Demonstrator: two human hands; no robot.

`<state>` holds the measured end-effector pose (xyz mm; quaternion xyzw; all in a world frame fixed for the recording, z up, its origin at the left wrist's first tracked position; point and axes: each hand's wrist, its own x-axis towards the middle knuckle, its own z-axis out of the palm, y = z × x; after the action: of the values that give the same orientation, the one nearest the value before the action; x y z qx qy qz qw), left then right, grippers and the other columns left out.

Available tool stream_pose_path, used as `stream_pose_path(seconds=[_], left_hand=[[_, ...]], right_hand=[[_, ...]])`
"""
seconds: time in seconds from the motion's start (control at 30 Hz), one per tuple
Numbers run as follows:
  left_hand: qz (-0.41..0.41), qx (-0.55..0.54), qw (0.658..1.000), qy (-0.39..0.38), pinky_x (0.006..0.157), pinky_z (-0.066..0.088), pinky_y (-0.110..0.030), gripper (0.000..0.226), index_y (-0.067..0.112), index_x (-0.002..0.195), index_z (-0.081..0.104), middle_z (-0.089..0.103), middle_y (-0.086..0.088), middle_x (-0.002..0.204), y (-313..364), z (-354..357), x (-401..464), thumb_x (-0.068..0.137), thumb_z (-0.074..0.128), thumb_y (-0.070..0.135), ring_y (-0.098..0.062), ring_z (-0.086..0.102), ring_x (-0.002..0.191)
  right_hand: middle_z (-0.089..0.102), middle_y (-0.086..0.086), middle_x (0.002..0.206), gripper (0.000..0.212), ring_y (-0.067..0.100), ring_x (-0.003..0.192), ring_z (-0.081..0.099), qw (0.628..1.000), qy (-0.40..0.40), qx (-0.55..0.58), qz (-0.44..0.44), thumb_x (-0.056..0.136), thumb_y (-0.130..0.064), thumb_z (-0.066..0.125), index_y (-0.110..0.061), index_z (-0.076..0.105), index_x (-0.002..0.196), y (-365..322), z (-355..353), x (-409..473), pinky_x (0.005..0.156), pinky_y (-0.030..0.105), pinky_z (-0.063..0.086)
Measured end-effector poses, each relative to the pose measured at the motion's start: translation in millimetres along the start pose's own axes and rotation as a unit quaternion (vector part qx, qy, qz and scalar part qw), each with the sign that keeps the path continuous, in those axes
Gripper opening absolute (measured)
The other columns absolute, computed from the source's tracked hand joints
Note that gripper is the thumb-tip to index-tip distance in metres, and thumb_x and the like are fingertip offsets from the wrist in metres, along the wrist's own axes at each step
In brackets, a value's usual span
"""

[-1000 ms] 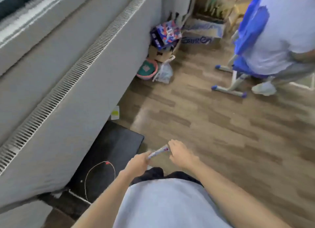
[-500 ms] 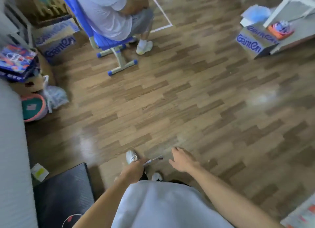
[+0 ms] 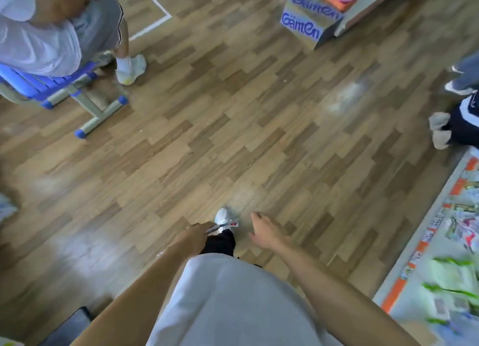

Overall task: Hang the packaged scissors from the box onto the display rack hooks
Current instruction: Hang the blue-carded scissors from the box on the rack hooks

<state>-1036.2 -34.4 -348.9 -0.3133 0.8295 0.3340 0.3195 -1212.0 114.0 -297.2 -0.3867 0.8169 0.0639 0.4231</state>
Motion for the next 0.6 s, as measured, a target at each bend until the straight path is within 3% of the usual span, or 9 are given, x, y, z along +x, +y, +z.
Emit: stream_pose_path(seconds=[0.17, 0.33, 0.47, 0.6], left_hand=[[0.026, 0.022, 0.999, -0.012, 0.078, 0.048, -0.035, 0.041, 0.040, 0.130, 0.050, 0.063, 0.003, 0.107, 39.8, -55.4, 52.8, 0.100, 0.037, 0.016, -0.021, 0.058, 0.095], [0.032, 0.059, 0.998, 0.022, 0.081, 0.051, -0.037, 0.050, 0.042, 0.146, 0.040, 0.055, -0.002, 0.107, 75.3, -104.9, 119.3, 0.101, 0.045, 0.021, -0.026, 0.059, 0.094], [0.075, 0.022, 0.996, 0.031, 0.076, 0.045, -0.032, 0.046, 0.035, 0.147, 0.041, 0.052, -0.006, 0.106, 121.6, -154.6, 170.4, 0.104, 0.044, 0.020, -0.031, 0.059, 0.091], [0.082, -0.020, 0.995, 0.051, 0.070, 0.038, -0.029, 0.045, 0.036, 0.145, 0.042, 0.049, -0.002, 0.099, 159.8, -200.7, 238.2, 0.104, 0.045, 0.019, -0.023, 0.051, 0.081]], right_hand=[[0.046, 0.011, 0.144, 0.047, 0.026, 0.129, 0.047, 0.999, 0.000, 0.033, 0.029, 0.102, -0.029, 0.049, -0.006, 0.037, 0.141, 40.9, -70.6, 34.0, 0.099, 0.036, 0.042], [0.038, 0.011, 0.153, 0.056, 0.027, 0.140, 0.038, 0.988, 0.034, 0.128, 0.085, 0.104, -0.031, 0.047, -0.006, 0.029, 0.151, 96.3, -137.9, 65.0, 0.108, 0.037, 0.037], [0.044, 0.011, 0.150, 0.063, 0.029, 0.136, 0.045, 0.981, 0.022, 0.156, 0.117, 0.102, -0.037, 0.048, -0.010, 0.026, 0.154, 139.2, -187.8, 103.1, 0.106, 0.038, 0.041], [0.047, 0.010, 0.147, 0.060, 0.028, 0.131, 0.049, 0.982, 0.008, 0.163, 0.093, 0.101, -0.035, 0.050, -0.009, 0.030, 0.151, 180.6, -252.0, 158.7, 0.103, 0.038, 0.043]])
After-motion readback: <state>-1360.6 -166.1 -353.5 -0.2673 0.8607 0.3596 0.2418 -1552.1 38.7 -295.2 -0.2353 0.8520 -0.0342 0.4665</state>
